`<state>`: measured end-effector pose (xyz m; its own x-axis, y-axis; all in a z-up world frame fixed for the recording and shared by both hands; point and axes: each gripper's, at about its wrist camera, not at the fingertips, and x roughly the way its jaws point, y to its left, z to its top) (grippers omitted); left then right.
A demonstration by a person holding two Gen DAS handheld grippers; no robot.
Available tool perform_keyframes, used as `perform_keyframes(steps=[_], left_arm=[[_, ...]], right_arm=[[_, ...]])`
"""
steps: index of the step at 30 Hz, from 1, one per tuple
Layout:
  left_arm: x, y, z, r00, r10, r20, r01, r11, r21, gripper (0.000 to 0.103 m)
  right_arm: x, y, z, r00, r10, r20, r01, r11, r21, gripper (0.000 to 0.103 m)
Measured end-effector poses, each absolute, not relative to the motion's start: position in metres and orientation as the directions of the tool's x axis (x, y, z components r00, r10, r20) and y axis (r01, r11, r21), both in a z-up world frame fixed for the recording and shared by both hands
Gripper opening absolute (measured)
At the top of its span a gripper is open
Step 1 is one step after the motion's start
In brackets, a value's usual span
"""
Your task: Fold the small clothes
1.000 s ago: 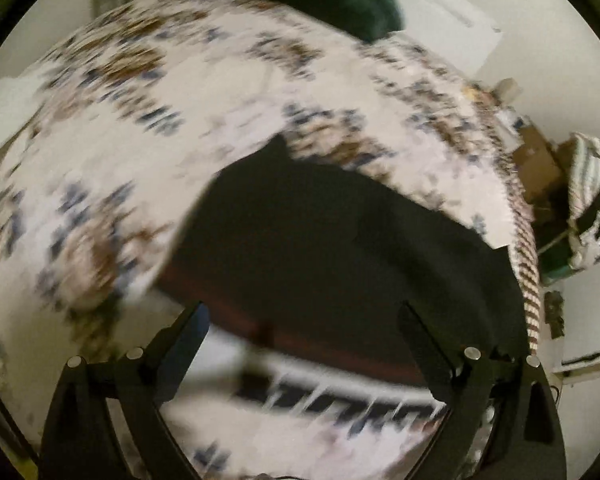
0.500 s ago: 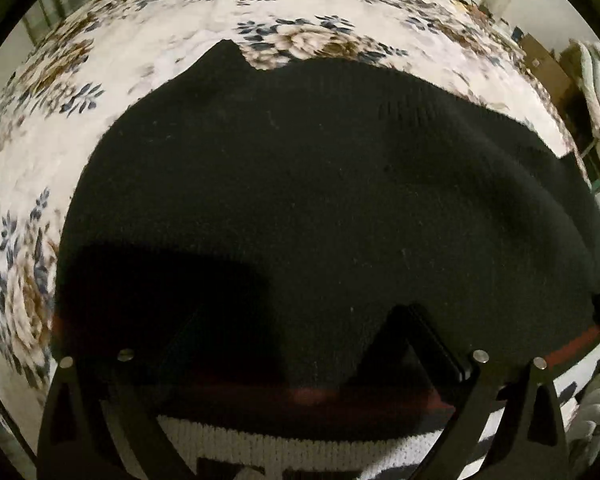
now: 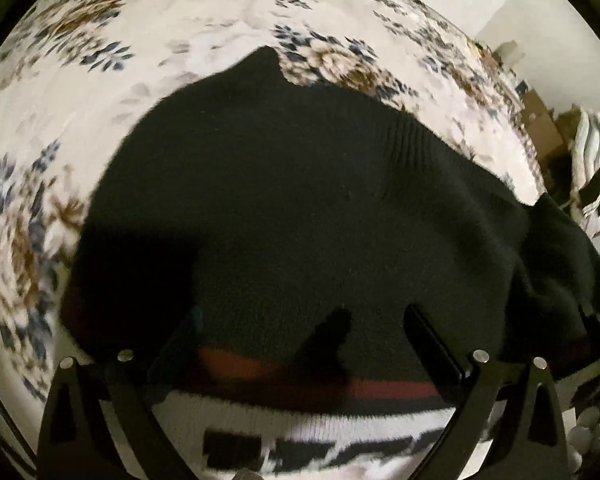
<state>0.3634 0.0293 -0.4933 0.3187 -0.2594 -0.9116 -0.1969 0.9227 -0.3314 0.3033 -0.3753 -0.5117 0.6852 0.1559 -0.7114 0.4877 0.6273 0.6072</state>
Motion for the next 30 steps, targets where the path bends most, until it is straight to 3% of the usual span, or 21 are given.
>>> perform_keyframes(steps=[5, 11, 18, 24, 26, 28, 30], left_arm=[[0.337, 0.064, -0.471, 0.355, -0.272, -0.894, -0.276, 0.884, -0.379, 0.103], [0.293, 0.138, -0.460, 0.378, -0.199, -0.904, -0.440, 0.820, -0.365, 0.103], [0.251, 0.210, -0.465, 0.376, -0.096, -0.921, -0.588, 0.744, -0.318, 0.103], [0.234, 0.231, -0.465, 0.386, -0.063, -0.920, -0.625, 0.716, -0.311, 0.103], [0.233, 0.235, -0.467, 0.385, -0.078, -0.919, -0.633, 0.702, -0.325, 0.103], [0.232, 0.237, -0.465, 0.394, -0.088, -0.915, -0.634, 0.694, -0.340, 0.103], [0.235, 0.235, -0.457, 0.409, -0.095, -0.907, -0.625, 0.695, -0.355, 0.103]], right_arm=[[0.337, -0.294, -0.478, 0.660, 0.149, -0.736, 0.369, 0.789, 0.491, 0.024], [0.367, -0.184, -0.478, 0.614, 0.178, -0.769, 0.231, 0.891, 0.391, 0.023], [0.371, -0.029, -0.498, 0.553, 0.226, -0.802, -0.064, 0.971, 0.230, 0.021], [0.333, 0.073, -0.533, 0.517, 0.208, -0.830, -0.329, 0.944, 0.032, 0.021], [0.326, 0.086, -0.554, 0.490, 0.178, -0.853, -0.380, 0.925, -0.026, 0.025], [0.323, 0.085, -0.558, 0.464, 0.205, -0.862, -0.424, 0.906, -0.013, 0.042], [0.322, 0.074, -0.550, 0.385, 0.297, -0.874, -0.465, 0.880, 0.094, 0.058]])
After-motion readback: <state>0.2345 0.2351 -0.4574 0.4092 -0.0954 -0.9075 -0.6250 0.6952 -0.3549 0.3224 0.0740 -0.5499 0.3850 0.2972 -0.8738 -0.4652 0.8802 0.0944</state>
